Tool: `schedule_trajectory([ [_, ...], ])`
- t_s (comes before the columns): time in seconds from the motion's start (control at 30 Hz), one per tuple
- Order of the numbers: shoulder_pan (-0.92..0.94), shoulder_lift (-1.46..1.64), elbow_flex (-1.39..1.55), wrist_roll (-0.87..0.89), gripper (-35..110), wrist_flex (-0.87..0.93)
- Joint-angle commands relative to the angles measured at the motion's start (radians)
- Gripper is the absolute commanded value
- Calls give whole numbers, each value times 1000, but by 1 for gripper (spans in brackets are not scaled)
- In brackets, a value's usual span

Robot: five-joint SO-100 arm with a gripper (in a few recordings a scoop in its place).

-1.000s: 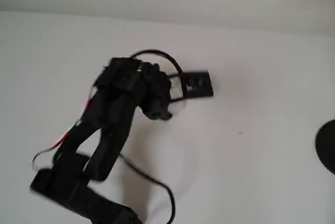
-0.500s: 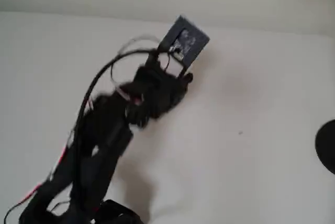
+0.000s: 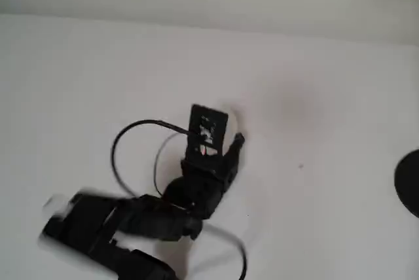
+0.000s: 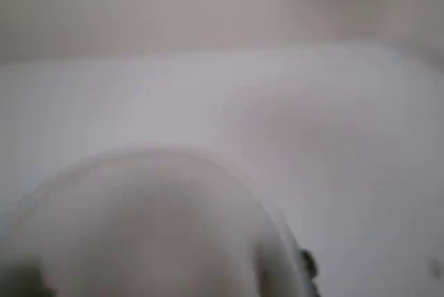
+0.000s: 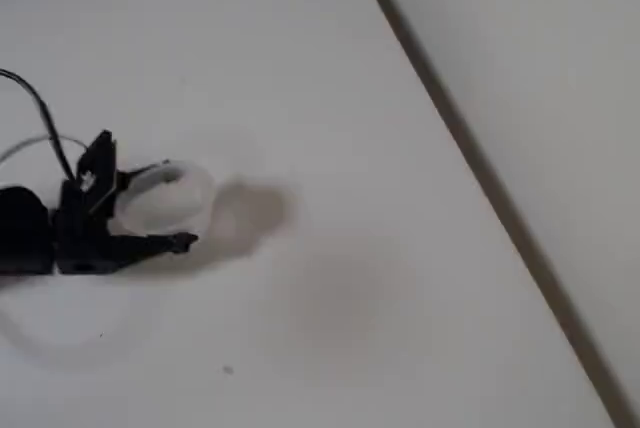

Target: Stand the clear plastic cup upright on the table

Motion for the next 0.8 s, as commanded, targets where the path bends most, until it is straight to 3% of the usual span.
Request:
schedule_trajectory([
  [0.0,17,-723,-319,-112,47,-506],
  [0.2,-9,-790,-445,-147,58,-488],
  [0.43,-25,-684,-403,-132,60,-448],
  [0.6,-14,-417,-213,-25,60,-356],
  [0.77,5,-66,-67,67,59,-147],
])
